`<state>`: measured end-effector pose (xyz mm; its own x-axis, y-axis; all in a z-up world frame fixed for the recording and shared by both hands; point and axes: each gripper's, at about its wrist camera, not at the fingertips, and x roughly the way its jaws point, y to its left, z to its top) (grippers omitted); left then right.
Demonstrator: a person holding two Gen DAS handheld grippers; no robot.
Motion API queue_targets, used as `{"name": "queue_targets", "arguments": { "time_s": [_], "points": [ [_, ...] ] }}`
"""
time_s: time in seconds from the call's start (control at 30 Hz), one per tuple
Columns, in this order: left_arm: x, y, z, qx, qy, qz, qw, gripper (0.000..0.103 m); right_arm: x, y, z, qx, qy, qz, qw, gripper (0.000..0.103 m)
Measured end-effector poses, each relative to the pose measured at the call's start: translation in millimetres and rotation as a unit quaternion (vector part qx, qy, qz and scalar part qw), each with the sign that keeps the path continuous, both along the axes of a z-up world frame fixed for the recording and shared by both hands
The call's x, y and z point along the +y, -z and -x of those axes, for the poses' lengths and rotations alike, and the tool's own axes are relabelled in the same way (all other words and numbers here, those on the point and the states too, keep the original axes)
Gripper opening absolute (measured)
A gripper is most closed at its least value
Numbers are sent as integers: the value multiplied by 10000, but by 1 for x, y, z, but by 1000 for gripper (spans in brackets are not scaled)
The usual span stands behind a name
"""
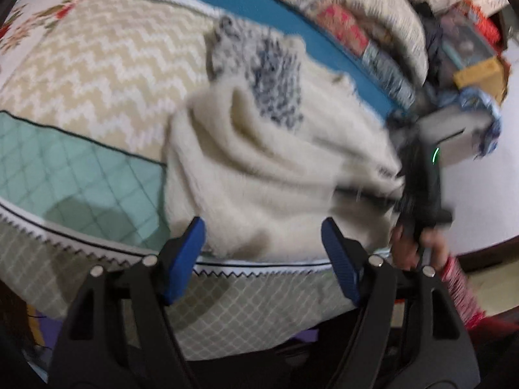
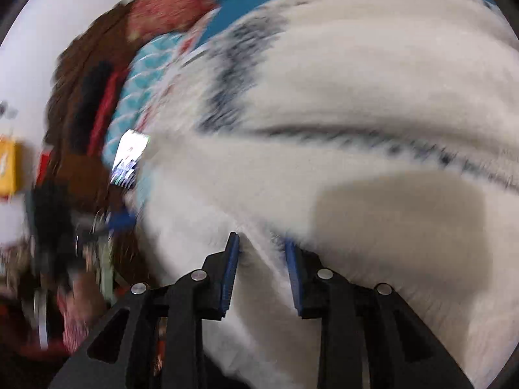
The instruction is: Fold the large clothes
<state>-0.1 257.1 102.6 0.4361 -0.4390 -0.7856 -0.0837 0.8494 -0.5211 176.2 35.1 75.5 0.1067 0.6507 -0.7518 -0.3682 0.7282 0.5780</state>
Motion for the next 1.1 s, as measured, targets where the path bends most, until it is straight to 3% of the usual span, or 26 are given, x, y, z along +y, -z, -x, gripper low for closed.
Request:
{"name": "queue_targets", "arguments": {
  "time_s": [0.07, 0.17, 0.27, 0.37, 0.43, 0.53, 0.6, 0.7, 0.77, 0.83, 0.93, 1.03, 1.1],
  "points": [
    [-6, 7, -8, 123, -82, -484, 9987, 71, -17, -29, -9, -1141, 778, -65, 9904, 61],
    [4, -1, -7, -63, -237, -488, 9985, 70, -41, -52, -3, -1333, 1213, -1023, 9783, 62],
    [23, -8, 0, -223, -546, -754, 9954, 70, -36, -64, 21, -1605, 767, -846, 9804, 61],
    [37, -5, 5, -159, -747, -853, 9934, 70, -15, -60, 58, -1465, -238, -865, 9851, 61],
    [40, 1, 6, -41, -826, -905, 9925, 70, 5, -52, 82, -1120, -1053, -983, 9832, 61],
    [38, 7, 10, 37, -735, -851, 9937, 70, 29, -28, 91, -802, -1675, -384, 9819, 61],
    [35, 9, 11, 57, -656, -918, 9936, 70, 29, -14, 63, -900, -1249, 177, 9879, 61],
    [31, 10, 5, 91, -610, -991, 9932, 70, 5, -33, 19, -1443, -105, 173, 9893, 61],
    [27, 9, 1, 70, -605, -975, 9934, 70, -12, -52, 9, -1606, 355, -133, 9863, 61],
    [26, 9, -1, 44, -560, -990, 9935, 71, -26, -66, 14, -1660, 317, -495, 9844, 59],
    [23, 15, -7, 81, -497, -1029, 9934, 72, -30, -67, 36, -1994, -242, 58, 9796, 47],
    [20, 20, -13, 128, -462, -1019, 9936, 72, -31, -48, 40, -1789, -619, 625, 9799, 41],
    [19, 22, -14, 133, -444, -971, 9942, 72, -27, -28, 34, -1396, -829, 750, 9839, 41]
  ]
}}
